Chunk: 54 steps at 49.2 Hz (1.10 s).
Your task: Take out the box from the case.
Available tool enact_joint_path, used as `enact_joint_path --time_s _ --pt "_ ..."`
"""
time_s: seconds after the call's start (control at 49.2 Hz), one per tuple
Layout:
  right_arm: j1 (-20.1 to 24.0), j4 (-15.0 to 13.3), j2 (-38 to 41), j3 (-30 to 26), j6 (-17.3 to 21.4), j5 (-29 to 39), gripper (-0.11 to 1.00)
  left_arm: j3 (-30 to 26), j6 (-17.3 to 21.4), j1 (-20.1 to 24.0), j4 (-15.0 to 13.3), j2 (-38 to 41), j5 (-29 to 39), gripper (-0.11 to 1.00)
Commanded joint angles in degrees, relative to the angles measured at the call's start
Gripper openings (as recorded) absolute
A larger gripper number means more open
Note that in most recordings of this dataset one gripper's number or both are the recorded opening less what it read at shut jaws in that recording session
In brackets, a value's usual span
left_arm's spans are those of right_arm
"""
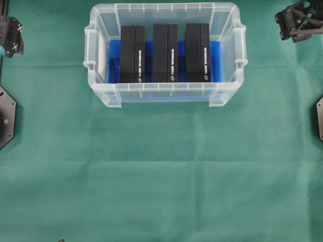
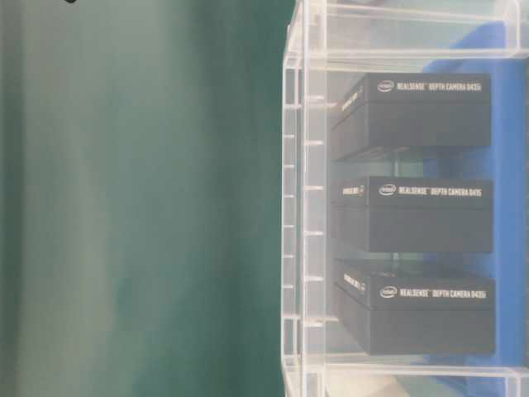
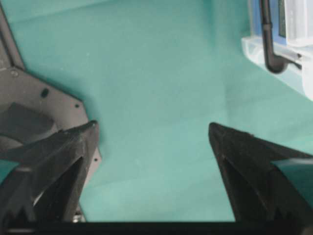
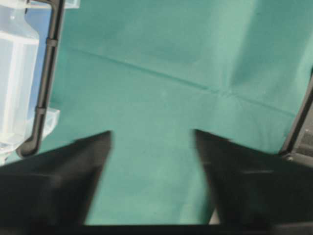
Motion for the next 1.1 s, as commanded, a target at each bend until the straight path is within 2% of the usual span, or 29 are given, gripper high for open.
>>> enact_joint_path --time_s 0.0,0.061,0.102,0.854,1.078 --pt "0.44 -0.26 -0.53 -0.53 0.79 0.35 0.86 -0.70 -0.44 0.09 0.00 -0.18 -0.26 0.97" --pt "0.44 -0.26 -0.62 -0.62 1.67 0.62 0.94 -0.70 -1.05 0.00 0.00 -0.26 -0.26 0.97" --pt "0.44 -0.26 -0.79 -0.62 2.02 0.70 0.95 -0.70 -1.41 0.00 0.00 -0.26 -0.18 0.97" --pt "0.53 -0.26 -0.70 -1.23 4.04 2.37 0.95 -0.70 -1.76 0.00 0.00 -0.26 -0.26 0.97" --pt "0.79 0.00 1.41 -2.99 8.00 1.49 0.95 -0.88 -1.85 0.00 0.00 0.09 -0.26 0.97"
